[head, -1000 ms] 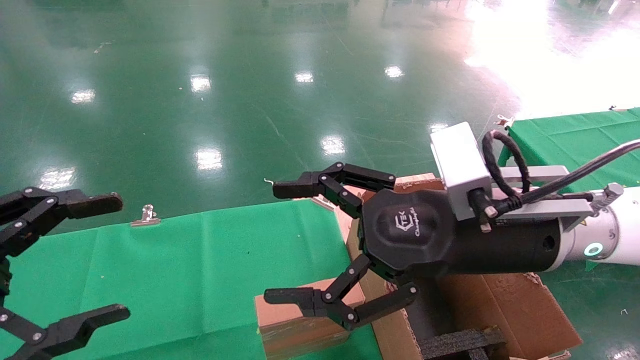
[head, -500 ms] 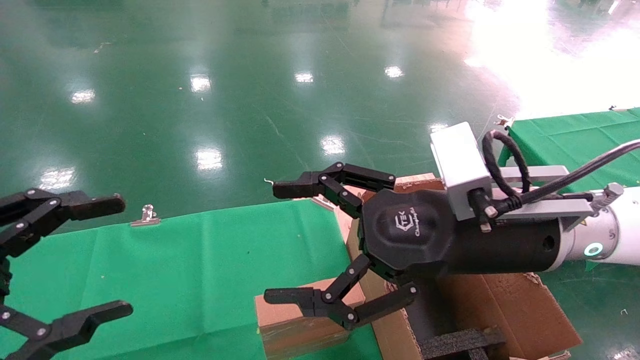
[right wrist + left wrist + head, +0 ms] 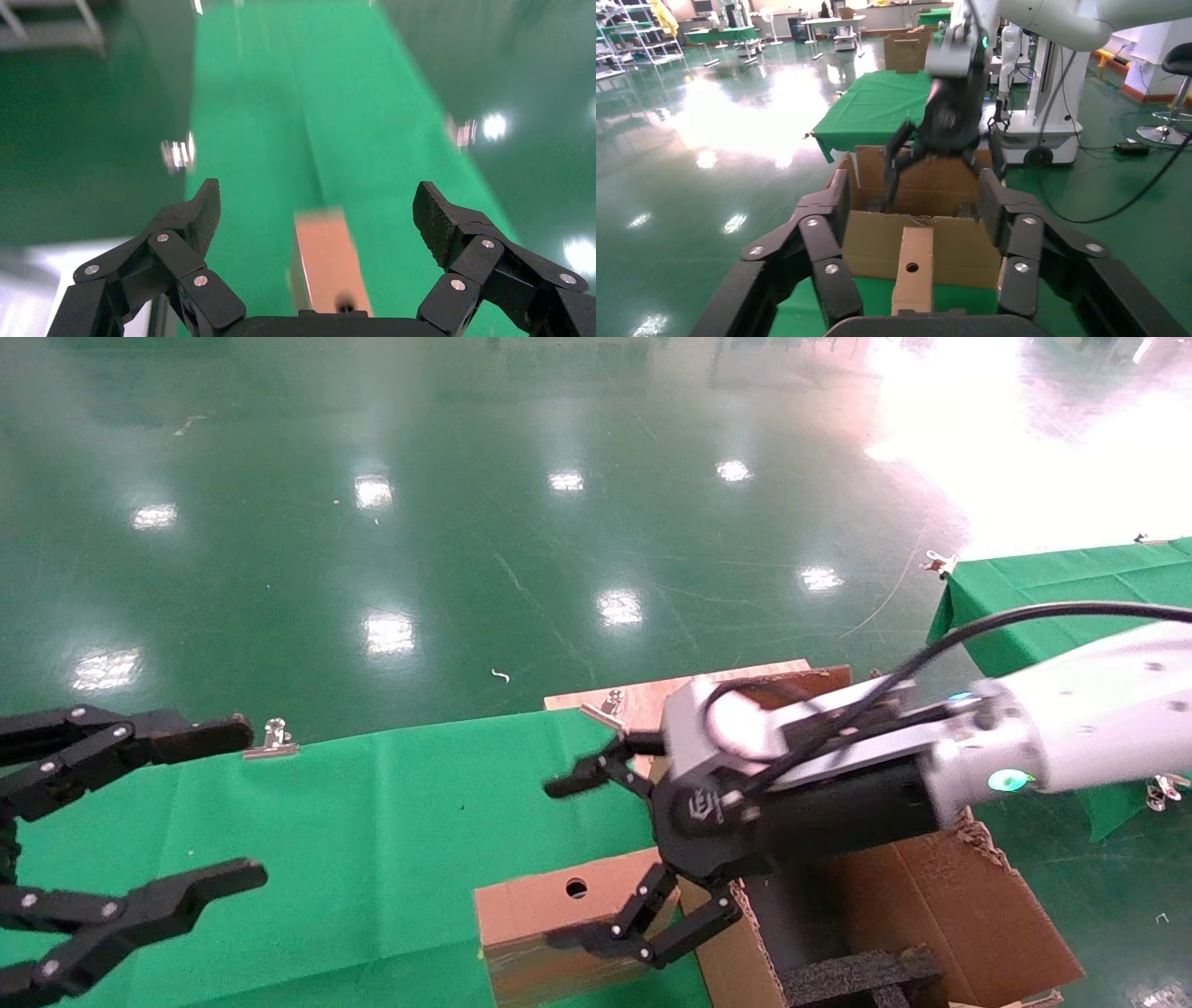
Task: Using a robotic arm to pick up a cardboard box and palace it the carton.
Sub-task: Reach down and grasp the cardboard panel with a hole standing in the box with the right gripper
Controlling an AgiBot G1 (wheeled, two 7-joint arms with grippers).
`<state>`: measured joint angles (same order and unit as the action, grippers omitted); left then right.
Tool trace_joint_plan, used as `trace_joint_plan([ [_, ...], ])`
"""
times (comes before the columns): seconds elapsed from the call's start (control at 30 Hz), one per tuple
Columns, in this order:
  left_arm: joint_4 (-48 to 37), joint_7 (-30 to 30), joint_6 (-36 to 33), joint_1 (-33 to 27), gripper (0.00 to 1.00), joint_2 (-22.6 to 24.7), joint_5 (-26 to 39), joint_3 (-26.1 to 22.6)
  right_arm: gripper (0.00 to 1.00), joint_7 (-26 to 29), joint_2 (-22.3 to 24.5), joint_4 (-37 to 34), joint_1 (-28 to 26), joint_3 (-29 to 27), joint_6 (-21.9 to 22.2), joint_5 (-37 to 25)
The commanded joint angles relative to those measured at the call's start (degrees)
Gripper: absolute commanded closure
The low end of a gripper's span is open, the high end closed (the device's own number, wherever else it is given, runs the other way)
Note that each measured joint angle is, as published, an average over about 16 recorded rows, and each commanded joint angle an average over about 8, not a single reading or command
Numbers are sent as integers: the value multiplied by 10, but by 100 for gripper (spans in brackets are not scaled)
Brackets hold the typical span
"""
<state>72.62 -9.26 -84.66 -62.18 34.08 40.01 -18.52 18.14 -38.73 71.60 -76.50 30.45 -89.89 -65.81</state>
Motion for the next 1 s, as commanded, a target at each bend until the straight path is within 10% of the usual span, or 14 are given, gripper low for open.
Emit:
trace_joint_plan([
  [0.03, 0, 0, 0, 0, 100, 0, 0, 0, 0, 15, -11, -2, -28, 28, -6, -43],
  [0.7, 0, 0, 0, 0, 100, 0, 0, 0, 0, -21, -136, -79, -196, 280, -10, -211],
  [0.93, 0, 0, 0, 0, 20, 0, 0, 0, 0, -41, -164, -101, -228, 345, -8, -219],
  [1.0, 0, 0, 0, 0, 0, 0, 0, 0, 13, -46, -170, -106, -235, 359, -8, -220],
])
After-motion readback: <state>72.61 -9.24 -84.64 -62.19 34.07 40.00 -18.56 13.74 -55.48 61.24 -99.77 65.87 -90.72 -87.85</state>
